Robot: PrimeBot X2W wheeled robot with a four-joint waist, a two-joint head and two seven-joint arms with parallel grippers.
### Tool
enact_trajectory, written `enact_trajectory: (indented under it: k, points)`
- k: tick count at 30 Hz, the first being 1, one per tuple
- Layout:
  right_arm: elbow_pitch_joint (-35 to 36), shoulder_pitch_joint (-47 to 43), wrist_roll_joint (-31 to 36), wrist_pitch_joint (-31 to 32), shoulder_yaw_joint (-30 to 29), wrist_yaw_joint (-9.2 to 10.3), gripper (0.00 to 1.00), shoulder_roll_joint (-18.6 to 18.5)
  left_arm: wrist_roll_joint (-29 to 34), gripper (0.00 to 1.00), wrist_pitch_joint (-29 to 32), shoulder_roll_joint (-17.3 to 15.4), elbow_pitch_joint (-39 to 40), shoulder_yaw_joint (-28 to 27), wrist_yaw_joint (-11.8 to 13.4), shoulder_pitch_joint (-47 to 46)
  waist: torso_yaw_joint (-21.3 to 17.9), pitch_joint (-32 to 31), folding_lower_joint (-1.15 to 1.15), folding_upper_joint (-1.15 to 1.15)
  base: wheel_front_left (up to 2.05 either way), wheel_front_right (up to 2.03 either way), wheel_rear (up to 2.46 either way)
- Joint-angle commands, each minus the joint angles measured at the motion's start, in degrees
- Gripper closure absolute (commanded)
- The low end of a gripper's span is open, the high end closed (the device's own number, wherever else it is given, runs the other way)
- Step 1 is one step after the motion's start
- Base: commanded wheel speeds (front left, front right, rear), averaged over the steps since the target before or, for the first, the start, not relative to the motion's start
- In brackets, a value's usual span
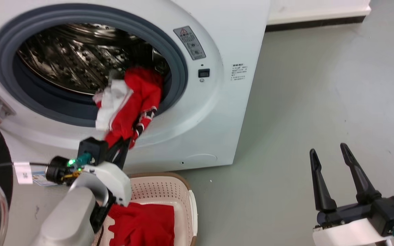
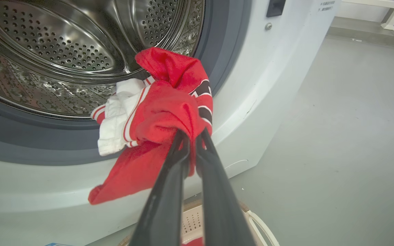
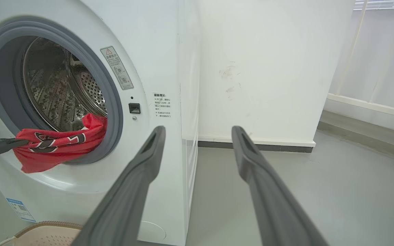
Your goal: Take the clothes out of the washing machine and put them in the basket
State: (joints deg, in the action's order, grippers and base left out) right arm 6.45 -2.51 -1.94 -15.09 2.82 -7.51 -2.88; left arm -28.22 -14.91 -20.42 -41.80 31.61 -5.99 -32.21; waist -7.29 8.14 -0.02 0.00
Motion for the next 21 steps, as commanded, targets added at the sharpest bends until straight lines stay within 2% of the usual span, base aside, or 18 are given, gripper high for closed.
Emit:
enact_trajectory:
  k: [1, 8, 15, 21]
  points:
    - [-0.2, -1.6, 0.2, -0.1, -0.2, 0.04, 0.00, 0.0, 0.0, 1.00, -0.4, -0.4, 1.8, 0.3, 0.4, 2.6, 1.0, -2.7, 0.02, 0.00, 0.00, 0.00, 0.00]
    - [-0.9, -5.4, 0.3, -0.1, -0.6, 0.04, 0.00, 0.0, 0.0, 1.00, 2.0, -1.5, 9.0, 2.7, 1.1, 10.9, 2.4, -7.5, 0.02, 0.00, 0.00, 0.00, 0.00]
    - [-0.8, -6.2, 0.0, -0.1, -1.2, 0.04, 0.00, 0.0, -0.6, 1.00, 6.3, -2.8, 17.1, 5.2, 2.4, 18.4, 2.8, -9.0, 0.02, 0.00, 0.00, 0.00, 0.00]
    - [-0.7, -6.0, 0.0, -0.1, -0.8, 0.04, 0.00, 0.0, -1.5, 1.00, 8.4, -3.0, 19.3, 6.3, 3.4, 22.1, 2.3, -8.9, 0.02, 0.00, 0.00, 0.00, 0.00]
